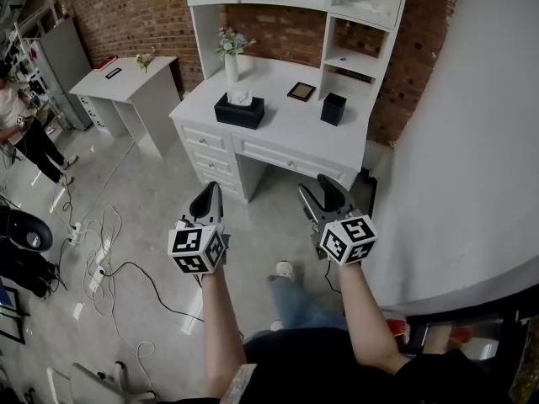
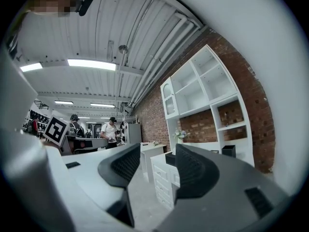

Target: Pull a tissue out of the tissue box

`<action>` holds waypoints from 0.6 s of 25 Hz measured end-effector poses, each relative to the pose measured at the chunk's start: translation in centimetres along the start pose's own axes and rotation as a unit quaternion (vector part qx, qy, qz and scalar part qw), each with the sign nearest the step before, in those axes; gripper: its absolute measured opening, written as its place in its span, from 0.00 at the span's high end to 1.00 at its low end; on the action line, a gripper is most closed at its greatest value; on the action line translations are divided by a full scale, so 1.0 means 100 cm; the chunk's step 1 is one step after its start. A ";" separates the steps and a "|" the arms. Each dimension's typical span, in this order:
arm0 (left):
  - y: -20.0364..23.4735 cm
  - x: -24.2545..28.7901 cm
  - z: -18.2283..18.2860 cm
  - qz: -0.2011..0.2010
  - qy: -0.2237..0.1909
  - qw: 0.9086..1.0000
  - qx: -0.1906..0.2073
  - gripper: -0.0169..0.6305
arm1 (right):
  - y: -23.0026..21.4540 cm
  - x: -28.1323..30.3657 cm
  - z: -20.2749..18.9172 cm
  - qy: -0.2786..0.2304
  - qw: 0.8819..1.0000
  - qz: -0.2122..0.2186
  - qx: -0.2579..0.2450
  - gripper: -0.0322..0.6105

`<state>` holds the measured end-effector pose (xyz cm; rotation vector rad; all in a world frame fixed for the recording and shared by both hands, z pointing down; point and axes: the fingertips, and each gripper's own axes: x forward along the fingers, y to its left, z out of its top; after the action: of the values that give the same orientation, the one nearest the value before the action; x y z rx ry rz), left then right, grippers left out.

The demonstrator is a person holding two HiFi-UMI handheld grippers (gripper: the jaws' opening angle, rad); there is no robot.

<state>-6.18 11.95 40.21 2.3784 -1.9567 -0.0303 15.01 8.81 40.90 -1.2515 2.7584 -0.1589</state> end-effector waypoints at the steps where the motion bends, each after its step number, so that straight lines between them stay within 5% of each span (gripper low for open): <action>1: 0.003 0.002 0.002 0.001 -0.002 1.000 0.002 0.96 | 0.000 0.004 0.002 -0.003 1.000 0.001 -0.001 0.63; 15: 0.060 0.075 0.031 0.015 -0.022 0.999 0.029 0.96 | -0.025 0.108 0.029 -0.035 0.999 0.029 -0.018 0.63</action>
<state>-10.76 3.36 37.70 2.4039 -2.0385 -0.0257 10.16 -1.12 37.78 -1.1606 2.7453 -0.0579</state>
